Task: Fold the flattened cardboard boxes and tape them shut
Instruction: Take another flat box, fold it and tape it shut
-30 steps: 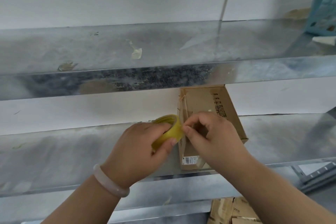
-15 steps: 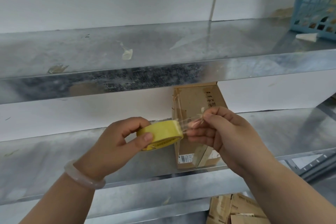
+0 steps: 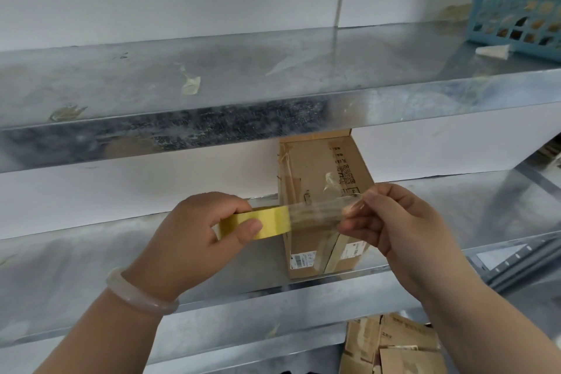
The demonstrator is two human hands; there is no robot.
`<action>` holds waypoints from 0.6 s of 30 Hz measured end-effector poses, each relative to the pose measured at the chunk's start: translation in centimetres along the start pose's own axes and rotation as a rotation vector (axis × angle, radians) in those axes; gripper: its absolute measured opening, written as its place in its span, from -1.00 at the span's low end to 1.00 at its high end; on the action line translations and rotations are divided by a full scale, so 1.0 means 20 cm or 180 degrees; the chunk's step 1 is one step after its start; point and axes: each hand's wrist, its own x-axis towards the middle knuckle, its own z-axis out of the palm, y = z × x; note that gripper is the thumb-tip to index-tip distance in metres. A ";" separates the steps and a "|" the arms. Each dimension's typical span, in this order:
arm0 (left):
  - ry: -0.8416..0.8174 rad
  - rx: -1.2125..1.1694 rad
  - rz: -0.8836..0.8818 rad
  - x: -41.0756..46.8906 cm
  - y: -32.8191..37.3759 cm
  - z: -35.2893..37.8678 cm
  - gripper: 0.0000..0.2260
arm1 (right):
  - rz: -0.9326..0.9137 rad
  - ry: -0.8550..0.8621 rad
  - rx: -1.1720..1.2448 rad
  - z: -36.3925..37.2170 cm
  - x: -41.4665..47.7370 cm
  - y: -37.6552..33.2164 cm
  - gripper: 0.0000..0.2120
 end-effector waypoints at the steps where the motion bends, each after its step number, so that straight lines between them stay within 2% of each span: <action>1: 0.0012 0.0016 -0.0025 0.00 0.01 0.00 -0.74 | -0.0018 0.0005 -0.0070 -0.01 0.00 0.01 -0.63; 5: 0.0138 0.0387 -0.0186 0.02 0.04 0.01 -0.69 | -0.0119 0.0092 -0.0150 -0.03 0.00 0.02 -0.66; 8: 0.0209 0.0900 -0.0238 0.04 0.04 -0.01 -0.56 | -0.0202 0.0118 -0.0095 -0.06 0.00 0.01 -0.73; 10: 0.0149 0.0965 -0.0276 0.05 0.03 -0.01 -0.49 | -0.0250 0.0099 -0.0069 -0.08 0.00 0.01 -0.72; 15: 0.0025 0.0682 -0.0047 0.03 0.01 -0.01 -0.63 | -0.0202 0.0342 0.0114 -0.17 0.00 0.02 -0.64; 18: -0.0015 0.0798 -0.0142 0.02 0.03 0.00 -0.59 | -0.0173 0.0420 0.0038 -0.21 0.01 0.03 -0.68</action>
